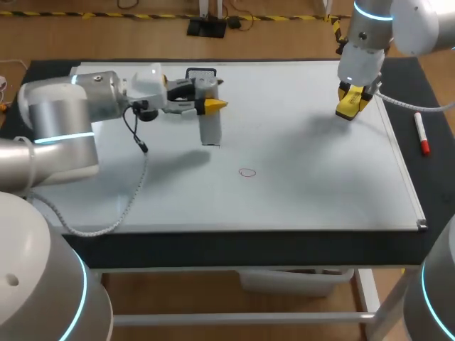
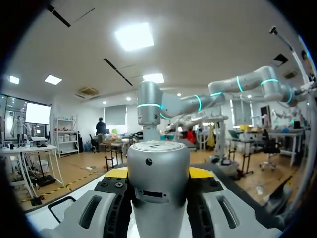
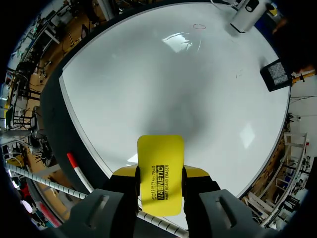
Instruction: Pick up the inspection probe, press it on each red-marked spot on the whiteboard one by one, put down the probe, pick up the eraser, and wipe off all the red marks.
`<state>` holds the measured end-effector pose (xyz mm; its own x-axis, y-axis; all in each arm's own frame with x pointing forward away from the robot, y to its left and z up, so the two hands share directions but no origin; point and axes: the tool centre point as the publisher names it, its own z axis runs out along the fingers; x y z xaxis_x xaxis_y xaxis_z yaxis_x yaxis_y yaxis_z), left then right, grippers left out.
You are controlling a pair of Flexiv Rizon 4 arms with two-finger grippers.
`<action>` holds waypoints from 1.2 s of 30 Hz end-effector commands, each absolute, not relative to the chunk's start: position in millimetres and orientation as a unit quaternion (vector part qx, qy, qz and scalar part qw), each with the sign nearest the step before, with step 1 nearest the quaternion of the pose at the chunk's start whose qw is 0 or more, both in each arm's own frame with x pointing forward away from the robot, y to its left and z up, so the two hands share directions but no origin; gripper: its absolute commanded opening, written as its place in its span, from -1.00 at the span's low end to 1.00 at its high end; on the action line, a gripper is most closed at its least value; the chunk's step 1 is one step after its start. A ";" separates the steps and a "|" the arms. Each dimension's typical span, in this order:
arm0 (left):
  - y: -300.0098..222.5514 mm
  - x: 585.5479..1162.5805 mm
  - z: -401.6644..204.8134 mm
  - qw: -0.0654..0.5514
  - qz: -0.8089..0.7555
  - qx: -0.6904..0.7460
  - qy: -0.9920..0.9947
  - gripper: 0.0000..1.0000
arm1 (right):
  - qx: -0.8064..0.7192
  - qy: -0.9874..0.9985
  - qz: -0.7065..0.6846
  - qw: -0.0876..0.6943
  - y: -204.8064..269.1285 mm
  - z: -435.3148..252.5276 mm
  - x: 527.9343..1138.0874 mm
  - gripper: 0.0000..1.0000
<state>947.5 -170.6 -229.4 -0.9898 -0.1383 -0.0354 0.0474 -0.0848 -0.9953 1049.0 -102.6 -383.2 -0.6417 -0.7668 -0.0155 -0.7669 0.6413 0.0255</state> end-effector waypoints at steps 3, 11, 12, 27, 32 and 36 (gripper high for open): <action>-133.5 957.6 -225.4 0.086 -0.734 -0.047 0.672 -1.00 | -0.424 0.905 0.014 0.000 -103.0 -382.5 1049.6 -1.00; -88.3 976.3 -226.0 0.120 -0.721 -0.058 0.680 -1.00 | -0.424 0.905 0.014 0.000 -103.0 -382.5 1049.6 -1.00; -83.1 978.7 -226.0 0.124 -0.720 -0.059 0.680 -1.00 | -0.424 0.905 0.014 0.000 -103.0 -382.5 1049.6 -1.00; -11.1 997.5 -237.8 0.164 -0.704 -0.118 0.681 -1.00 | -0.424 0.905 0.014 0.000 -103.0 -382.5 1049.6 -1.00; 8.0 1001.6 -240.4 0.176 -0.700 -0.129 0.680 -1.00 | -0.424 0.905 0.014 0.000 -103.0 -382.5 1049.6 -1.00; 19.8 1002.6 -240.9 0.184 -0.698 -0.138 0.678 -1.00 | -0.424 0.905 0.014 0.000 -103.0 -382.5 1049.6 -1.00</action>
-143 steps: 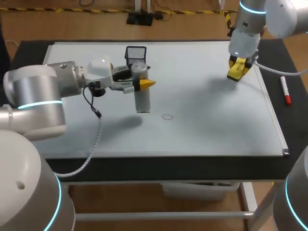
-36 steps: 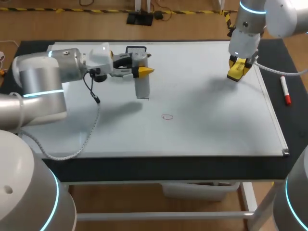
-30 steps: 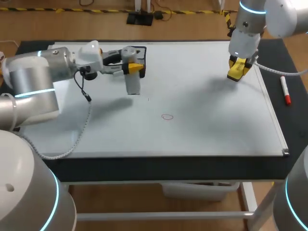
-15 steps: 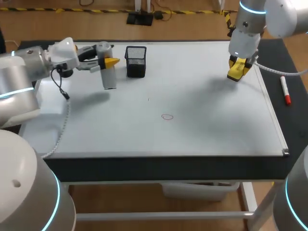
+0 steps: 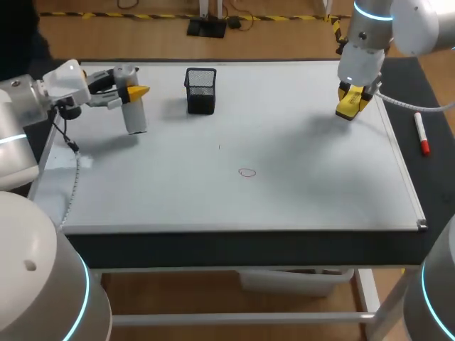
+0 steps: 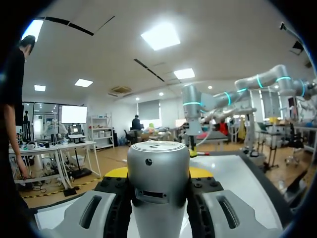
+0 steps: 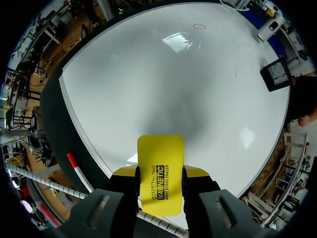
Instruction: Pick up the inspection probe, press it on each red-marked spot on the whiteboard one by one, put down the probe, pick up the eraser, and wipe off all the red marks.
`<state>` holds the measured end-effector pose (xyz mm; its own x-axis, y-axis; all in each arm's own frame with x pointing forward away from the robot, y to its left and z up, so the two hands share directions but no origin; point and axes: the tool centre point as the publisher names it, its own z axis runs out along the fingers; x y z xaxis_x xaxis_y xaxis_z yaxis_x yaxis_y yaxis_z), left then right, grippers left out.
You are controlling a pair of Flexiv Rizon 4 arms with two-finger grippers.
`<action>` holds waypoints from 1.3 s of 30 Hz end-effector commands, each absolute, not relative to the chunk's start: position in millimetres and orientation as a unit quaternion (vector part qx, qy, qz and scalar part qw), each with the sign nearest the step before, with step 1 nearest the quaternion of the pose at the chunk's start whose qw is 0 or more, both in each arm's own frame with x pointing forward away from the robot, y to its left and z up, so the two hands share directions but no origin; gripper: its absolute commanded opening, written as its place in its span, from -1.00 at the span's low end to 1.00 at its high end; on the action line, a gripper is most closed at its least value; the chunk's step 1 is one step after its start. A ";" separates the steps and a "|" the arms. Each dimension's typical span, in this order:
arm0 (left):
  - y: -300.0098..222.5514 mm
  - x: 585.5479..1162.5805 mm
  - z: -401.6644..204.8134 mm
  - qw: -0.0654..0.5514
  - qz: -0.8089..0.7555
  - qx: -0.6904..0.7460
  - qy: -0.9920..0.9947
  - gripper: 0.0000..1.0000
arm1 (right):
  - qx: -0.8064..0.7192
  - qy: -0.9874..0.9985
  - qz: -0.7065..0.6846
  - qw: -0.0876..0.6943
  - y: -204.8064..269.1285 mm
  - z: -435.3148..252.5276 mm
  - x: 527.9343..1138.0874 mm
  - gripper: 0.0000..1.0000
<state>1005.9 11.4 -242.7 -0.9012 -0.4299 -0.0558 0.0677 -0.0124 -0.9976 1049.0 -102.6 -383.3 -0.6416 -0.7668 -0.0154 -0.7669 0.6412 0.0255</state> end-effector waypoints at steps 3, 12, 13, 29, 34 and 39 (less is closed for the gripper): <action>27.7 1001.6 -241.0 0.189 -0.698 -0.149 0.675 -1.00 | -0.424 0.905 0.014 0.000 -103.0 -382.5 1049.6 -1.00; 27.7 1001.6 -241.0 0.189 -0.698 -0.149 0.675 -1.00 | -0.424 0.905 0.014 0.000 -103.0 -382.5 1049.6 -1.00; 27.7 1001.6 -241.0 0.189 -0.698 -0.149 0.675 -1.00 | -0.424 0.905 0.014 0.000 -103.0 -382.5 1049.6 -1.00; 27.7 1001.6 -241.0 0.189 -0.698 -0.149 0.675 -1.00 | -0.460 0.888 0.023 0.008 -52.4 -384.7 1017.0 -1.00; 27.7 1001.6 -241.0 0.189 -0.698 -0.149 0.675 -1.00 | -0.483 0.875 0.037 0.007 -20.2 -384.5 995.1 -1.00; 27.7 1001.6 -241.0 0.189 -0.698 -0.149 0.675 -1.00 | -0.508 0.860 0.043 0.003 15.0 -380.7 974.8 -1.00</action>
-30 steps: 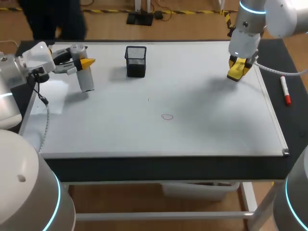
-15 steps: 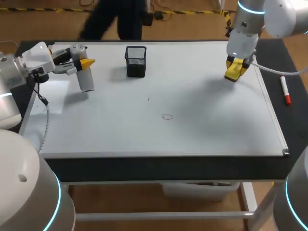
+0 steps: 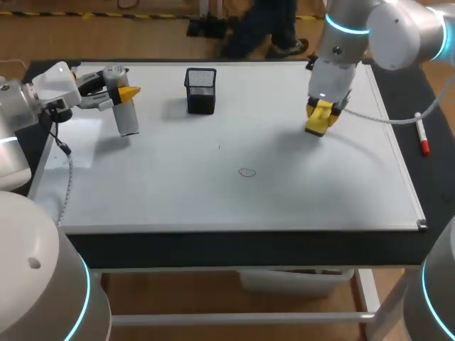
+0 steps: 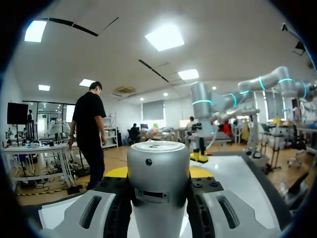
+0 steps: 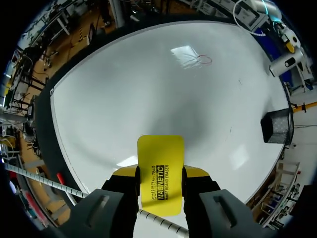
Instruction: Pick up the inspection probe, press it on each red-marked spot on the whiteboard one by one, put down the probe, pick up the eraser, and wipe off all the red marks.
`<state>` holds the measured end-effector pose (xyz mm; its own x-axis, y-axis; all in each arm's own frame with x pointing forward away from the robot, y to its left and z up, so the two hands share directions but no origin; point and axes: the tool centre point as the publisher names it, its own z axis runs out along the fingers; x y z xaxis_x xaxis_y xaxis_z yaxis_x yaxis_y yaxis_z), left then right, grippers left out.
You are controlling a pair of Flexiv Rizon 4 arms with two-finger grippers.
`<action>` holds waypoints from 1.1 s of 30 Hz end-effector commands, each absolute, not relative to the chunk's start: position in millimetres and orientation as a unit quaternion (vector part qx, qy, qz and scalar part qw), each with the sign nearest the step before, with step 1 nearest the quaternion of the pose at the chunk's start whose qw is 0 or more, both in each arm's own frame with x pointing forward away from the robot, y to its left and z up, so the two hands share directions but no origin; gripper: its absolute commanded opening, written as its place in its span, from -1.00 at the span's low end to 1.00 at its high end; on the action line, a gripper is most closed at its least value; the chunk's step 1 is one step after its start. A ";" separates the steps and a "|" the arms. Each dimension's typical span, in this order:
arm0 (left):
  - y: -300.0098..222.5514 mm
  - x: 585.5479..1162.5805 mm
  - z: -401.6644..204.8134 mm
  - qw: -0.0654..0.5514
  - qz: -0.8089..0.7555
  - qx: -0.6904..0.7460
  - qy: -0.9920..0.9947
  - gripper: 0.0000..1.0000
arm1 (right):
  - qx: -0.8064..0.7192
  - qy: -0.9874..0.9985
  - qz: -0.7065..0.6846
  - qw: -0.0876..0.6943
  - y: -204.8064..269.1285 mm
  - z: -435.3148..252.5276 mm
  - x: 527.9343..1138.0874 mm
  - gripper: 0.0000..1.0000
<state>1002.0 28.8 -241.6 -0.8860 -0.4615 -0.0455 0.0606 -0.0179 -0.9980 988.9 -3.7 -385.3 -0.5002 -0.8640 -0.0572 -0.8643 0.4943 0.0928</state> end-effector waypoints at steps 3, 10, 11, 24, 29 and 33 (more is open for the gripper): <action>27.7 1001.6 -241.0 0.189 -0.698 -0.149 0.675 -1.00 | -0.524 0.851 0.046 0.003 41.7 -379.0 961.5 -1.00; 27.7 1001.6 -241.0 0.189 -0.698 -0.149 0.675 -1.00 | -0.556 0.830 0.049 -0.007 101.2 -377.5 942.4 -1.00; 27.7 1001.6 -241.0 0.189 -0.698 -0.149 0.675 -1.00 | -0.561 0.826 0.049 -0.007 110.3 -376.5 939.6 -1.00; 27.7 1001.6 -241.0 0.189 -0.698 -0.149 0.675 -1.00 | -0.603 0.797 0.038 -0.026 168.4 -382.9 908.9 -1.00; 27.7 1001.6 -241.0 0.189 -0.698 -0.149 0.675 -1.00 | -0.614 0.788 0.025 -0.029 179.2 -384.6 898.7 -1.00; 27.7 1001.6 -241.0 0.189 -0.698 -0.149 0.675 -1.00 | -0.615 0.788 0.028 -0.028 179.1 -389.3 893.1 -1.00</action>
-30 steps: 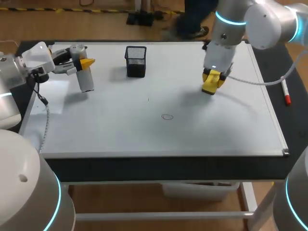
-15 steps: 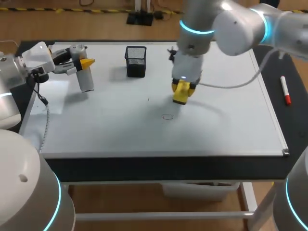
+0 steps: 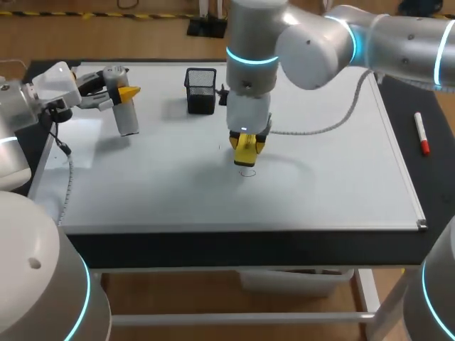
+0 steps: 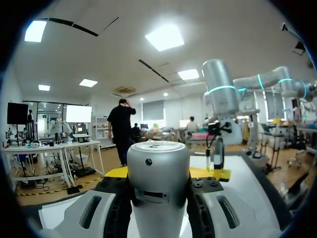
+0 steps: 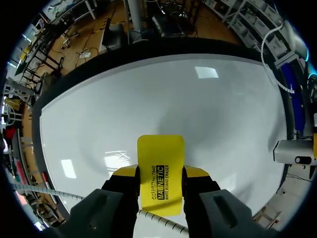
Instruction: Pick up the inspection probe, press it on each red-marked spot on the whiteboard one by one, put down the probe, pick up the eraser, and wipe off all the red marks.
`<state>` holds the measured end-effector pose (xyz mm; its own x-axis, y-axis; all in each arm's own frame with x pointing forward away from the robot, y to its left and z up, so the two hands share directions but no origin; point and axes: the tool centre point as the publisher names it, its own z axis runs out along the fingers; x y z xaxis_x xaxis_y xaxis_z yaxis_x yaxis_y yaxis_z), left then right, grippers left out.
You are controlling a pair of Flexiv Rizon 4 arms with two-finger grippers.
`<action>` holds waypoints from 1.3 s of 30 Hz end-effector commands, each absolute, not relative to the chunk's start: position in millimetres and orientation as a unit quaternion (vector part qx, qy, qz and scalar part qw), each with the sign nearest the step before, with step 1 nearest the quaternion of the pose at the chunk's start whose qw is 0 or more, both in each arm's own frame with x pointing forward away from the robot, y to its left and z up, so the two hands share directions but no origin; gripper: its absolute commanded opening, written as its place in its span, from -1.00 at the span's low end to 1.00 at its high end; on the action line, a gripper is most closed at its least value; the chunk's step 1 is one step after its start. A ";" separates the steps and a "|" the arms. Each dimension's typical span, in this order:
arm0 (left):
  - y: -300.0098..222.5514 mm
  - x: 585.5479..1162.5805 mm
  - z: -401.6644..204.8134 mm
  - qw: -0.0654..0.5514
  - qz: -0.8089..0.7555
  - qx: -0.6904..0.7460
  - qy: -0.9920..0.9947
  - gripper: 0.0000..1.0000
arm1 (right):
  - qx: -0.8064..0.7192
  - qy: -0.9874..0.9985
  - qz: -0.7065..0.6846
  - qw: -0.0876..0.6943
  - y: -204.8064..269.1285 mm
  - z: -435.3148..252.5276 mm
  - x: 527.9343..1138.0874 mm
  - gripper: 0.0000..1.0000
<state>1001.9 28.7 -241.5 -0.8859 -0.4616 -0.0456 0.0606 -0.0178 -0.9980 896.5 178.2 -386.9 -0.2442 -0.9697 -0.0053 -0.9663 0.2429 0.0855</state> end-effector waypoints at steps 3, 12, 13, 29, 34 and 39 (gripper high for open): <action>27.7 1001.6 -241.0 0.189 -0.698 -0.149 0.675 -1.00 | 0.614 -0.788 -0.026 0.032 177.0 -393.7 888.8 -1.00; 27.7 1001.6 -241.0 0.189 -0.698 -0.149 0.675 -1.00 | 0.623 -0.781 -0.033 0.025 177.1 -398.1 872.8 -1.00; 27.7 1001.6 -241.0 0.189 -0.698 -0.149 0.675 -1.00 | 0.624 -0.780 -0.033 0.025 177.9 -398.1 871.6 -1.00; 27.7 1001.6 -241.0 0.189 -0.698 -0.149 0.675 -1.00 | 0.634 -0.772 -0.027 0.024 186.5 -406.1 861.6 -1.00; 27.7 1001.6 -241.0 0.189 -0.698 -0.149 0.675 -1.00 | 0.641 -0.766 -0.036 0.022 191.3 -414.3 864.4 -1.00; 27.7 1001.6 -241.0 0.189 -0.698 -0.149 0.675 -1.00 | 0.644 -0.764 -0.038 0.027 193.2 -421.9 865.7 -1.00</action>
<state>1001.9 28.7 -241.5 -0.8859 -0.4616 -0.0456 0.0606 -0.0179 -0.9980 861.7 190.5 -416.6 -0.1713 -0.9851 -0.0140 -0.9816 0.1695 0.0875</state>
